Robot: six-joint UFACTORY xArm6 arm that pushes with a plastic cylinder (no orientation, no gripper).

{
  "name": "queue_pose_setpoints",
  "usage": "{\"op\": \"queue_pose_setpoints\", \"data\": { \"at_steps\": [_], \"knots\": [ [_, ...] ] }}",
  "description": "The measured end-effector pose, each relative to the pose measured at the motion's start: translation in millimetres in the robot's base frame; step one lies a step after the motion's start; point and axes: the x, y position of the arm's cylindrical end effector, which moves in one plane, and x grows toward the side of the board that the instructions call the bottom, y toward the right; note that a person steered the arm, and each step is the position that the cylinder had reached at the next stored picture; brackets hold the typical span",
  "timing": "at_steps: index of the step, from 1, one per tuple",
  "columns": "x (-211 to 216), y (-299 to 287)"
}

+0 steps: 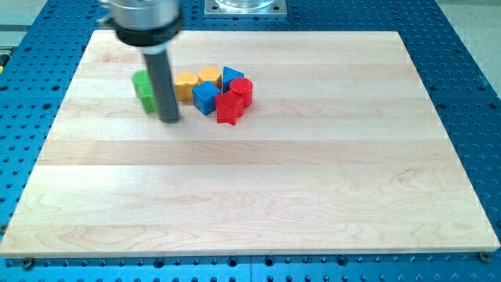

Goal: Place the green blocks at the top left corner

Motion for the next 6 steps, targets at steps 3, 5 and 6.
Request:
{"op": "queue_pose_setpoints", "data": {
  "at_steps": [3, 5, 6],
  "knots": [
    [-19, -11],
    [-69, -44],
    [-81, -44]
  ]
}}
